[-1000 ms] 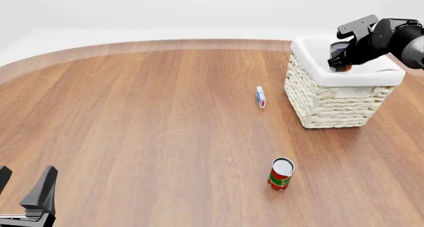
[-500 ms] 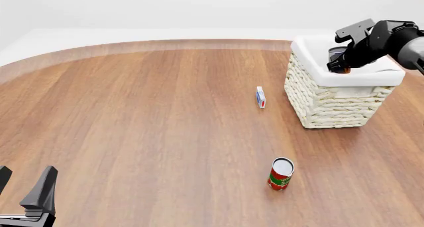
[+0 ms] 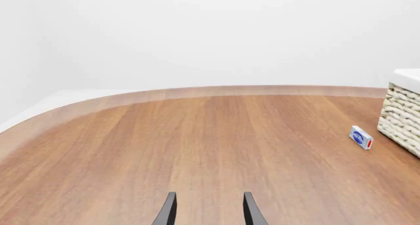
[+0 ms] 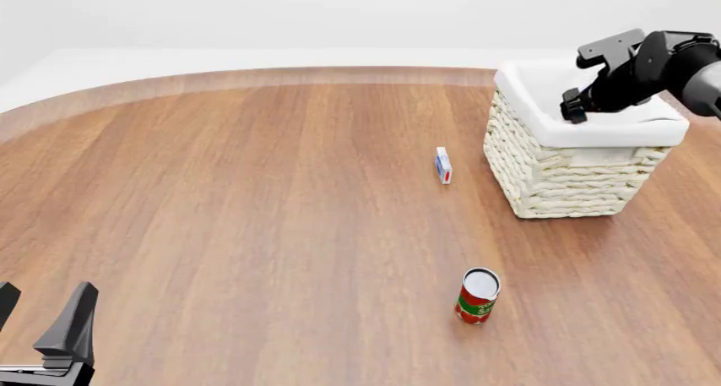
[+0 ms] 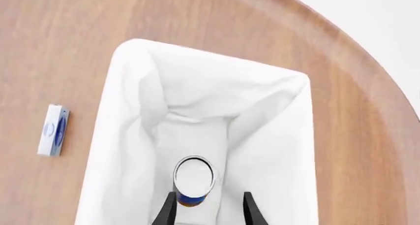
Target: Pick up the alphabet soup and the cream cheese box, and put them in the basket.
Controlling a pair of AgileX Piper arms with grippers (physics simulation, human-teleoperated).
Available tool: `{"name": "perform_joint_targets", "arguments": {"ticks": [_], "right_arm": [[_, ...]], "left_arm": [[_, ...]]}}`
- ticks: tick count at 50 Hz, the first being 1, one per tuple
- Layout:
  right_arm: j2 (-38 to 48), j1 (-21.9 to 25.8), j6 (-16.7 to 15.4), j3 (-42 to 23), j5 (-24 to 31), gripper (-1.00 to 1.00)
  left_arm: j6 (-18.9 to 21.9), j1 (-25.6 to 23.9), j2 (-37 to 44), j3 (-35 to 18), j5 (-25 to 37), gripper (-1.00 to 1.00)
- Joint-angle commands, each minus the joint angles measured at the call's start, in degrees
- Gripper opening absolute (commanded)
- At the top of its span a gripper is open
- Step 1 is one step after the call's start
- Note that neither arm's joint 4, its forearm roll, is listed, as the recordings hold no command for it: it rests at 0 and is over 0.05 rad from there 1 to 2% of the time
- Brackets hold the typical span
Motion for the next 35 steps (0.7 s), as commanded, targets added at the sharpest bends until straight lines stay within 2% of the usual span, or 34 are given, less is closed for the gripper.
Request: {"name": "perform_joint_targets", "arguments": {"ticks": [1,14,35], "right_arm": [[-0.57,-0.31,1.09,0.06,-0.59,1.00],[-1.96,0.98,4.32,0.40,-2.44,1.00],[-6.47,2.39,7.10,4.42,-9.05,1.00]], "left_arm": [[0.00,0.00,0.00,0.00,0.00,1.00],[0.00,0.00,0.00,0.00,0.00,1.00],[0.00,0.00,0.00,0.00,0.00,1.00]]}}
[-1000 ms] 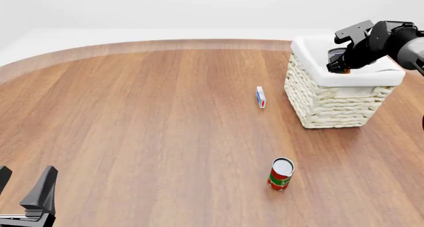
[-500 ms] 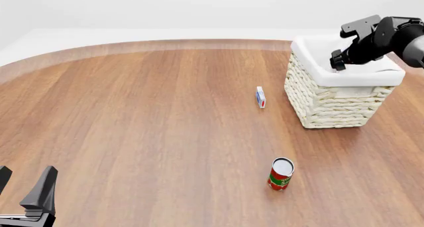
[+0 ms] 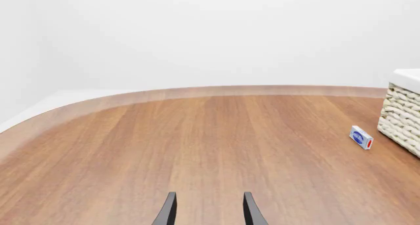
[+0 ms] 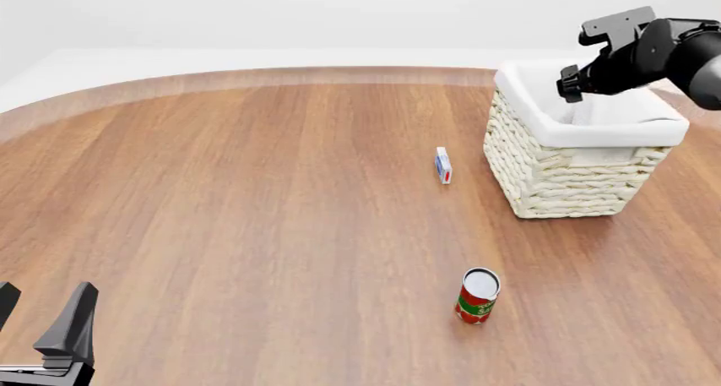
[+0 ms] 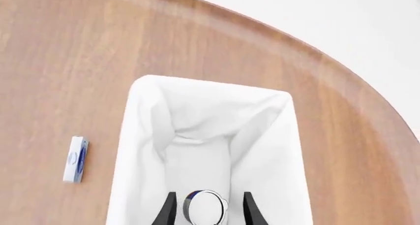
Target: Pick up the alphabet soup and the cream cheese box, and put them in the basket.
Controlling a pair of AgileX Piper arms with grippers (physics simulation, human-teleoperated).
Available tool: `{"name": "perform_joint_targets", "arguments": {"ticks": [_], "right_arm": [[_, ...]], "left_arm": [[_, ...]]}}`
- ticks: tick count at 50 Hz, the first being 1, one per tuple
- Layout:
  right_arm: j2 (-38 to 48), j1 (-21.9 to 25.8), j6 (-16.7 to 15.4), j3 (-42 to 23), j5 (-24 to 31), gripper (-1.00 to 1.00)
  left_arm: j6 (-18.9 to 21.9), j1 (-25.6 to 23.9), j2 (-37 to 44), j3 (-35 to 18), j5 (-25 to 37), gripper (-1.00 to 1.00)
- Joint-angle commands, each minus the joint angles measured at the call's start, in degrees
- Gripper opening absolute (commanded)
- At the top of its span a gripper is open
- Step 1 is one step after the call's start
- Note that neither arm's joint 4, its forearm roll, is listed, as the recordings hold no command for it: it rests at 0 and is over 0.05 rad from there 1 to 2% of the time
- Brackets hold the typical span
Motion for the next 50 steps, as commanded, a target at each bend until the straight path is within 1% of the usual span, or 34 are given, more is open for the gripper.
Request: {"name": "perform_joint_targets", "arguments": {"ticks": [1,18,19,26,50], "right_arm": [[-2.59,0.77,1.64,2.32,-3.78,1.00],[-6.08,1.99,2.86,5.91,-9.03,1.00],[-6.77,2.37,3.15,6.61,-10.08,1.00],[-8.01,3.40,3.51,7.95,-11.98,1.00],[-12.17,7.08,3.21,12.78,-18.43,1.00]], "left_arm": [[0.00,0.00,0.00,0.00,0.00,1.00],[0.00,0.00,0.00,0.00,0.00,1.00],[0.00,0.00,0.00,0.00,0.00,1.00],[0.00,0.00,0.00,0.00,0.00,1.00],[0.00,0.00,0.00,0.00,0.00,1.00]]}}
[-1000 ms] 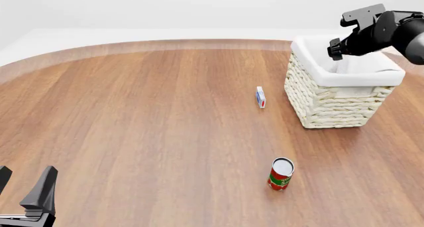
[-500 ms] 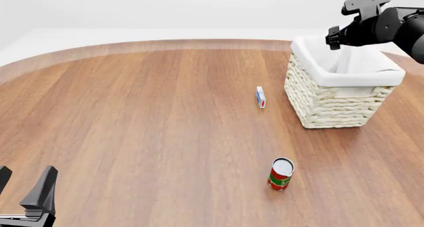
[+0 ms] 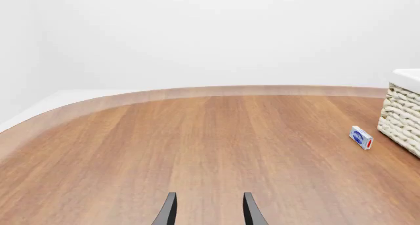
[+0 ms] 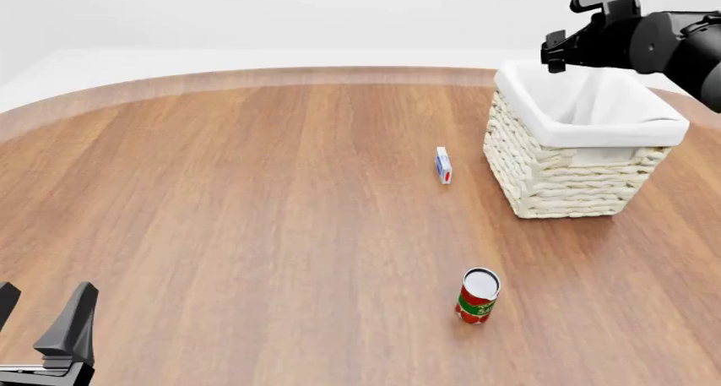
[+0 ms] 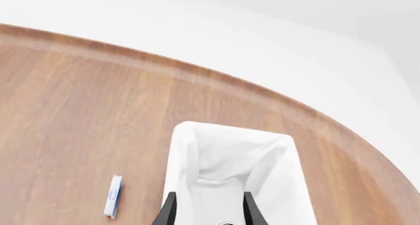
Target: Pick up the alphabet soup and the cream cheese box, and put them in the basket.
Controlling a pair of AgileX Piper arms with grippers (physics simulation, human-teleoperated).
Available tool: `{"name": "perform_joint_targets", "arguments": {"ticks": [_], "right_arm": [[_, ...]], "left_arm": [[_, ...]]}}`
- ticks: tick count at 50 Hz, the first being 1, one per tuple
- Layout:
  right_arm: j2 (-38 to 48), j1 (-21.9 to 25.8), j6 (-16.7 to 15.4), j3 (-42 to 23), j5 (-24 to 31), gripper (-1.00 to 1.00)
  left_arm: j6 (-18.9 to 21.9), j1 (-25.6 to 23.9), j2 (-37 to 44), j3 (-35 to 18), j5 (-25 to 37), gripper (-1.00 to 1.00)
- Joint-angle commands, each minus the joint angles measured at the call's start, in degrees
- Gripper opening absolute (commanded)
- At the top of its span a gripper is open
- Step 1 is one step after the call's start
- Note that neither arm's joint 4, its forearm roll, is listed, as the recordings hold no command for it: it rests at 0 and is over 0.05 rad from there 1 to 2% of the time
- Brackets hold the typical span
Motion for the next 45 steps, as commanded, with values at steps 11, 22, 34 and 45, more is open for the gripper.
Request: {"name": "perform_joint_targets", "arguments": {"ticks": [11,22,34,45], "right_arm": [[-3.18,3.97,-0.29,3.76,-4.79,1.00],[-5.12,7.18,-0.91,6.19,-7.46,1.00],[-6.38,10.55,-2.21,7.95,-8.82,1.00],[-7.51,13.15,-2.64,9.40,-9.86,1.00]], "left_arm": [[0.00,0.00,0.00,0.00,0.00,1.00],[0.00,0.00,0.00,0.00,0.00,1.00],[0.00,0.00,0.00,0.00,0.00,1.00],[0.00,0.00,0.00,0.00,0.00,1.00]]}}
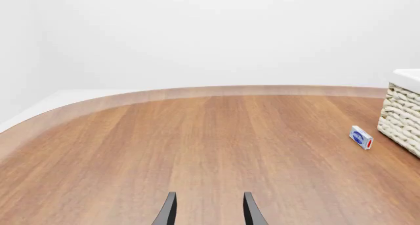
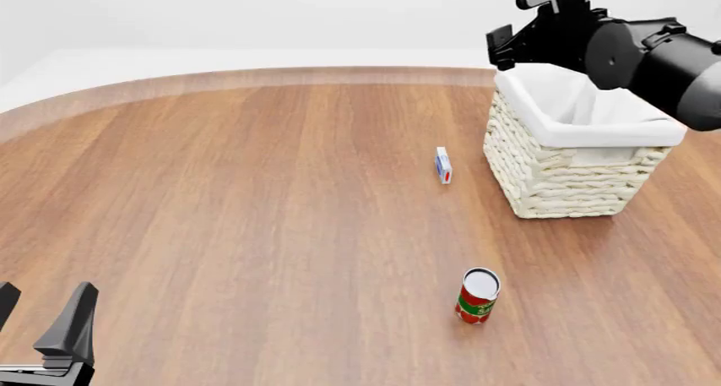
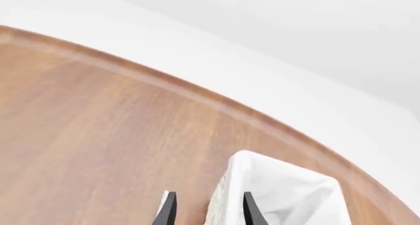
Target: Pick up the alphabet soup and the cream cheese box, and put them in the basket.
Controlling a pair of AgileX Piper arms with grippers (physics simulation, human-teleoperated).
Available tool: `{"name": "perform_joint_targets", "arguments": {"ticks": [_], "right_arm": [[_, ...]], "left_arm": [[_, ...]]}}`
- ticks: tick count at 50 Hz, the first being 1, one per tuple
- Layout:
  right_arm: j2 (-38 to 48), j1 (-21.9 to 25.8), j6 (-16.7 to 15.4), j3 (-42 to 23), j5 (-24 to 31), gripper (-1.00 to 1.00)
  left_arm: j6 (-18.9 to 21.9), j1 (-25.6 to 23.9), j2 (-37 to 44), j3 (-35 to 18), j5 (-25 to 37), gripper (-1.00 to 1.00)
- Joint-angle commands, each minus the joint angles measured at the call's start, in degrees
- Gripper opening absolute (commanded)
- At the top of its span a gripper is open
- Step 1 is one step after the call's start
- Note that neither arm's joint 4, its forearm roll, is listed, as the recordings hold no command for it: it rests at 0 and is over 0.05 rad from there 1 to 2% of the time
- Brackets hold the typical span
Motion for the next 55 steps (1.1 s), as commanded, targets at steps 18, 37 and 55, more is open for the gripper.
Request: {"name": "perform_joint_targets", "arguments": {"ticks": [18,37,55], "right_arm": [[8.16,9.25,0.03,6.40,-14.96,1.00],[-0.31,10.99,3.25,23.92,-25.60,1.00],[5.14,9.61,5.76,23.87,-28.56,1.00]], "left_arm": [[0.00,0.00,0.00,0.00,0.00,1.00],[0.00,0.00,0.00,0.00,0.00,1.00],[0.00,0.00,0.00,0.00,0.00,1.00]]}}
